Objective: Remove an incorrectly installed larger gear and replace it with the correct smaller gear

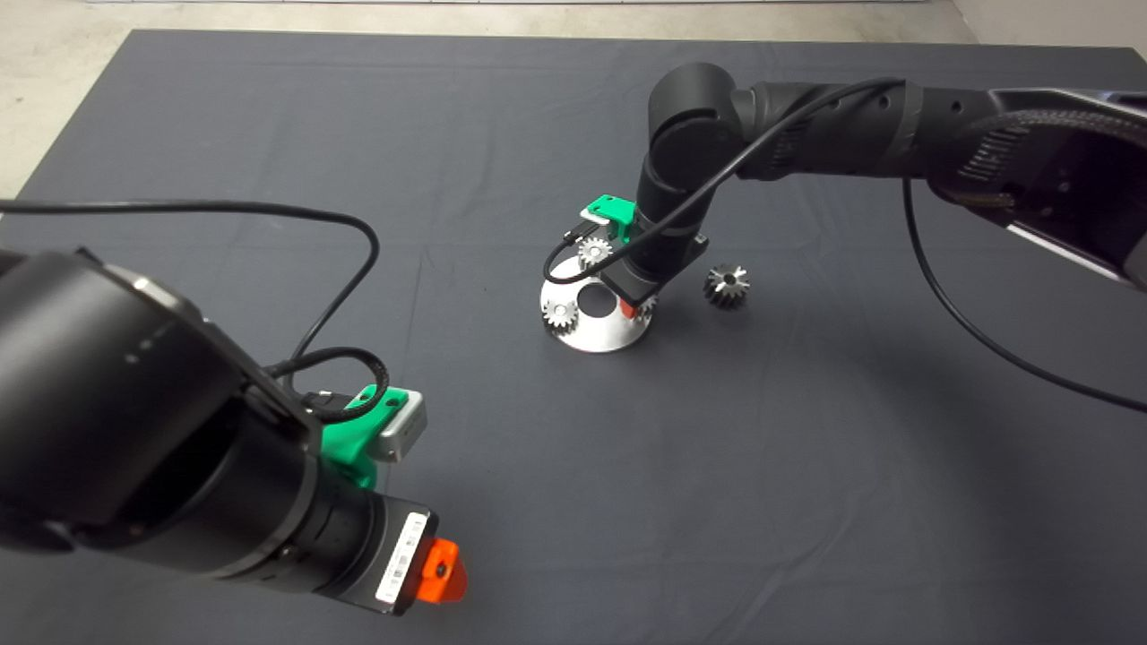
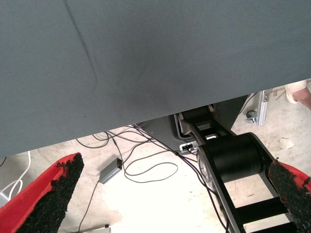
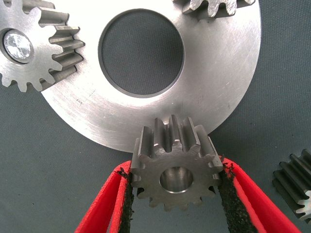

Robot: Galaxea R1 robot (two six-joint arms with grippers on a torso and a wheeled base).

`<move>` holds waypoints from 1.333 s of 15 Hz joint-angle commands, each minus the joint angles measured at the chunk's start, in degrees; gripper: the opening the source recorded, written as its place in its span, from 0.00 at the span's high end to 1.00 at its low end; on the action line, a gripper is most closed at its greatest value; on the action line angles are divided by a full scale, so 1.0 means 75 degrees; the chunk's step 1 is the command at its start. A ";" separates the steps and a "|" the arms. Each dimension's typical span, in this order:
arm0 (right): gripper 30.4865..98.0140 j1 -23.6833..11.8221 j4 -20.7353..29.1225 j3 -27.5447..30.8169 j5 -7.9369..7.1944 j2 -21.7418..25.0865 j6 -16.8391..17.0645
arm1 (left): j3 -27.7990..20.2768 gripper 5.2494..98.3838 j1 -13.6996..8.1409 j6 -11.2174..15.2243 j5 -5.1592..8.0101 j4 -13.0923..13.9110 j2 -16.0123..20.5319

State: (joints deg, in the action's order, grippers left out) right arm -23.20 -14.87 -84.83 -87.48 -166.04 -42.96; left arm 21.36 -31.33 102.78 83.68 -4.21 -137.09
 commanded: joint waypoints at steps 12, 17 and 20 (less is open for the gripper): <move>0.84 -0.0142 -0.0478 0.0028 -0.0981 -0.0013 -0.0014 | -0.0131 0.00 -0.0089 0.0030 -0.0001 0.0139 0.0026; 0.84 -0.0142 -0.0451 0.0162 -0.0981 -0.0017 -0.0014 | -0.0131 0.00 -0.0089 0.0031 -0.0001 0.0139 0.0026; 0.84 -0.0153 -0.0431 0.0462 -0.0978 0.0006 -0.0049 | -0.0131 0.00 -0.0089 0.0028 -0.0001 0.0139 0.0035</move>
State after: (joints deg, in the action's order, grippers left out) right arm -23.09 -16.09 -84.13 -87.46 -166.04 -42.96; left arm 21.36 -31.33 102.78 83.70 -4.21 -137.10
